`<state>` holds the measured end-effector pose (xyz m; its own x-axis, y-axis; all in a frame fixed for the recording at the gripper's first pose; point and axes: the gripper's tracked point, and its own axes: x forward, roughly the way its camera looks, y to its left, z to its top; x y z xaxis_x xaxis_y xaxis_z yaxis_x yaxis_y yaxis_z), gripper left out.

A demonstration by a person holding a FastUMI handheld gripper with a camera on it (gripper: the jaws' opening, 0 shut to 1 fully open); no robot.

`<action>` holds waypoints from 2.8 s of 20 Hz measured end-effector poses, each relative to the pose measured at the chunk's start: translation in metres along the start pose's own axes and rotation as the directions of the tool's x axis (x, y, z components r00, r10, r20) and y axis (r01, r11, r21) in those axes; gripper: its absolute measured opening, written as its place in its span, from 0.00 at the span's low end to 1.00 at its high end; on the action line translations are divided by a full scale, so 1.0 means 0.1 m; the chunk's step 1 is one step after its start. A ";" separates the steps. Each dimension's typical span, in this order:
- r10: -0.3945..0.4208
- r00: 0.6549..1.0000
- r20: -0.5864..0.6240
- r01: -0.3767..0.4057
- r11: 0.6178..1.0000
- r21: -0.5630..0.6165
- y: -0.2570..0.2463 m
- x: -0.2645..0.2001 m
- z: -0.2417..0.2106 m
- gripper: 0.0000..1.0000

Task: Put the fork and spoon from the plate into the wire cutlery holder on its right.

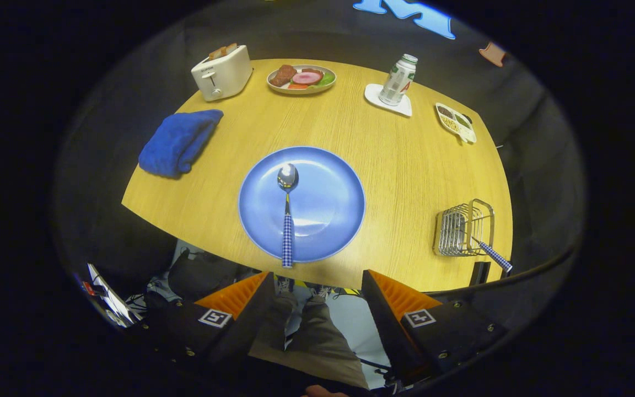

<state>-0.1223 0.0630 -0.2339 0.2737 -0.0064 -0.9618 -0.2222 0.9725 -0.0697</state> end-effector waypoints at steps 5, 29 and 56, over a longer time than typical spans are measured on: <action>0.012 1.000 -0.003 -0.012 0.999 0.043 0.14 0.30 0.04 0.98; 0.106 0.978 -0.179 -0.106 0.994 0.008 0.39 1.11 0.09 0.04; -0.112 0.887 -0.447 0.046 0.987 -0.156 -1.83 -0.76 -0.44 0.04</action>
<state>-0.1441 -0.1246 -0.1593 -0.1504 -0.2191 -0.9641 -0.3530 0.9228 -0.1546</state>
